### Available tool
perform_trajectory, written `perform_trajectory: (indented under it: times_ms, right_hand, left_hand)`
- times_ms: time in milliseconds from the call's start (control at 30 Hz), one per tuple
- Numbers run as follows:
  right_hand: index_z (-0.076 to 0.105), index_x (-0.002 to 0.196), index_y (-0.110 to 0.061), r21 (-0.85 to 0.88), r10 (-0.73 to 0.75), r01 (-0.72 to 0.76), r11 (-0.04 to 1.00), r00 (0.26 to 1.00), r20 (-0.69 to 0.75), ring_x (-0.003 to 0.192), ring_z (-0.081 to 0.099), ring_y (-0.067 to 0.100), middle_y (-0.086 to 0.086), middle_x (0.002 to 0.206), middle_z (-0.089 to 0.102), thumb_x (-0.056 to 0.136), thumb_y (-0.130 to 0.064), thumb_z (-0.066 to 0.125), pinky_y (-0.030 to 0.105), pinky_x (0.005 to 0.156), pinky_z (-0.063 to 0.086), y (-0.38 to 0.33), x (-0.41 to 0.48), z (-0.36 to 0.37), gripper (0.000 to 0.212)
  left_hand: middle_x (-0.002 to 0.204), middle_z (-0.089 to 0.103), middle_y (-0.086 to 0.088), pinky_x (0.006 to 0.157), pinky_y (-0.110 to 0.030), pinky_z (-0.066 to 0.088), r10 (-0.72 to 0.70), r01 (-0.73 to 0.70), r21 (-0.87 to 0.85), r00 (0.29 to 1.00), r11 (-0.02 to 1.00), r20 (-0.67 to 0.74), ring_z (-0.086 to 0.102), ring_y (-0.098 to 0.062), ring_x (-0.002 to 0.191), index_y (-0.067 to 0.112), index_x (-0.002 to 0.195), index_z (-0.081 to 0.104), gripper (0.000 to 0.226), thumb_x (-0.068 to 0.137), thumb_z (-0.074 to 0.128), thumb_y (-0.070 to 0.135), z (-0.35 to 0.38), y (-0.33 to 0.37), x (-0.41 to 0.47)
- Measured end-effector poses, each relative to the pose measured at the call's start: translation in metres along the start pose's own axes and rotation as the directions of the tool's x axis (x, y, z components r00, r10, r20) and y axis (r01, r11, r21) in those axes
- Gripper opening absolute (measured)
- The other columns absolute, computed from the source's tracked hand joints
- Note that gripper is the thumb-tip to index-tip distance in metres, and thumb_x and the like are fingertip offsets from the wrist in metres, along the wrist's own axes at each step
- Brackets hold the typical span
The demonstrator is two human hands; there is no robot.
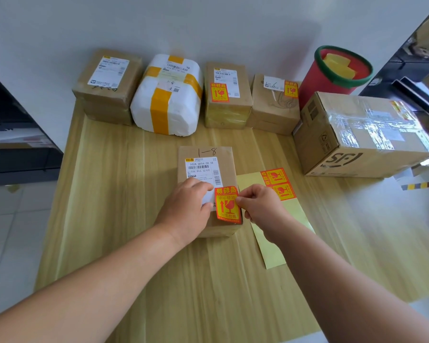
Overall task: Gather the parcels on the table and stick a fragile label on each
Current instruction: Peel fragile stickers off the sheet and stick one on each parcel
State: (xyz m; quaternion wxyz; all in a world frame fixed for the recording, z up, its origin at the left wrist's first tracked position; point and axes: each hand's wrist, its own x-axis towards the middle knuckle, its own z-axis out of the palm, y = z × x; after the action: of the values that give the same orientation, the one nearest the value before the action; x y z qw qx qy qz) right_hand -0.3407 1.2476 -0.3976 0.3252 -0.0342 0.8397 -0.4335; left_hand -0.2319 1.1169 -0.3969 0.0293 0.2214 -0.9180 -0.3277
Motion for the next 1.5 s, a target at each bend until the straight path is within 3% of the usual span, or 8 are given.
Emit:
perform_trajectory:
  times_ms: [333,733,900,1000,1267,1367,1433,1500]
  right_hand:
    - [0.059,0.080,-0.010,-0.069,-0.020,0.018,0.997,0.999,-0.039,0.049,0.049,0.008,0.000,0.066,0.059,0.087,-0.008,0.066,0.021,0.046,0.040,-0.003,0.002,0.001,0.010]
    - [0.059,0.074,-0.016,-0.205,-0.038,0.016,0.979,0.994,-0.105,0.066,0.062,0.021,0.002,0.070,0.065,0.078,-0.010,0.067,0.041,0.069,0.056,-0.002,0.009,0.008,0.011]
    - [0.061,0.080,-0.015,-0.287,-0.039,0.009,0.958,0.994,-0.098,0.068,0.062,0.021,0.002,0.074,0.066,0.071,-0.011,0.072,0.034,0.059,0.050,-0.007,0.007,0.010,0.015]
    - [0.058,0.083,-0.015,-0.352,-0.059,0.023,0.936,0.994,-0.091,0.064,0.056,0.017,-0.001,0.073,0.063,0.071,-0.014,0.074,0.027,0.049,0.037,-0.009,0.005,0.011,0.020]
    - [0.047,0.089,-0.018,-0.546,-0.215,0.094,0.833,0.963,-0.162,0.076,0.055,0.020,-0.004,0.083,0.056,0.081,-0.031,0.069,0.032,0.059,0.040,-0.007,-0.001,0.009,0.027]
    - [0.056,0.097,-0.017,-0.575,-0.400,0.257,0.776,0.907,-0.135,0.085,0.054,0.021,-0.003,0.099,0.057,0.087,-0.029,0.065,0.032,0.070,0.042,0.000,-0.003,0.005,0.018]
    - [0.066,0.101,-0.014,-0.621,-0.619,0.456,0.638,0.783,-0.062,0.092,0.056,0.026,0.001,0.103,0.063,0.088,-0.020,0.061,0.034,0.077,0.044,0.009,-0.004,0.005,0.014]
    - [0.070,0.104,-0.014,-0.688,-0.751,0.555,0.468,0.660,0.021,0.099,0.060,0.032,0.002,0.107,0.069,0.083,-0.017,0.060,0.040,0.080,0.048,0.021,-0.002,0.006,0.023]
  left_hand:
    - [0.128,0.052,0.000,0.097,-0.024,0.033,0.010,-0.010,0.002,1.000,1.000,0.007,0.044,-0.017,0.122,0.015,0.127,0.057,0.036,0.091,0.056,0.017,0.002,0.002,0.002]
    - [0.124,0.053,0.000,0.096,-0.025,0.034,0.023,-0.023,0.034,1.000,0.999,0.015,0.045,-0.018,0.119,0.019,0.125,0.058,0.033,0.092,0.056,0.023,0.009,0.001,0.006]
    - [0.122,0.054,-0.001,0.096,-0.025,0.034,0.035,-0.035,0.051,0.999,0.998,0.009,0.045,-0.019,0.117,0.018,0.125,0.059,0.034,0.092,0.056,0.023,0.011,0.000,0.007]
    - [0.121,0.055,-0.001,0.096,-0.025,0.034,0.042,-0.042,0.062,0.999,0.997,0.006,0.045,-0.020,0.116,0.018,0.124,0.060,0.034,0.091,0.057,0.023,0.013,-0.001,0.007]
    - [0.119,0.056,-0.001,0.098,-0.027,0.036,0.080,-0.079,0.096,0.997,0.992,0.000,0.045,-0.020,0.116,0.016,0.123,0.060,0.033,0.091,0.059,0.023,0.014,-0.004,0.008]
    - [0.111,0.060,-0.002,0.094,-0.034,0.041,0.119,-0.118,0.143,0.993,0.983,0.001,0.050,-0.025,0.109,0.013,0.114,0.065,0.027,0.090,0.058,0.021,0.014,-0.003,0.007]
    - [0.096,0.066,-0.001,0.084,-0.038,0.048,0.208,-0.201,0.229,0.978,0.953,-0.007,0.056,-0.028,0.095,0.012,0.096,0.071,0.026,0.086,0.050,0.023,0.014,-0.002,0.008]
    - [0.086,0.069,0.002,0.079,-0.036,0.046,0.305,-0.283,0.336,0.952,0.898,-0.014,0.060,-0.027,0.085,0.014,0.082,0.071,0.033,0.083,0.041,0.028,0.016,0.000,0.009]
